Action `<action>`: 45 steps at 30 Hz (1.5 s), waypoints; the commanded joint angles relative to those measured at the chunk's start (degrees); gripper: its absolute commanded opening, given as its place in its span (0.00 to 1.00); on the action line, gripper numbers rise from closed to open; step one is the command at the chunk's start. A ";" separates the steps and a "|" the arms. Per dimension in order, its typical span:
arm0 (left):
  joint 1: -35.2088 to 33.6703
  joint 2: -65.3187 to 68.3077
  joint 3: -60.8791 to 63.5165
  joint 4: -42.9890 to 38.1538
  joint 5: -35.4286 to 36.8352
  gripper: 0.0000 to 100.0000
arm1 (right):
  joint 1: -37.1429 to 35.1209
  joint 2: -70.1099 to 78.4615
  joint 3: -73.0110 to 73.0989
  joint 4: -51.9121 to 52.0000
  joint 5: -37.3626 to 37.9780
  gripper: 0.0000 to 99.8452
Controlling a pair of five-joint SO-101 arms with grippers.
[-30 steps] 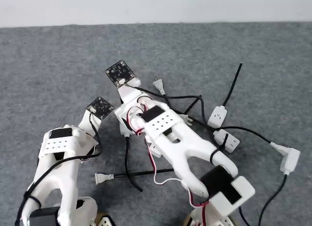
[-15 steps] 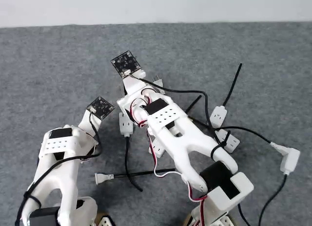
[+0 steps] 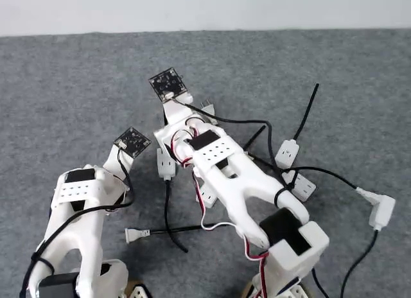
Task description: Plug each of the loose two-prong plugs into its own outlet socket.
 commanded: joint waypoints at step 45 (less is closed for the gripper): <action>-0.53 -2.02 -1.27 -1.41 0.62 0.01 | -0.40 0.13 -1.67 -0.04 -1.23 0.01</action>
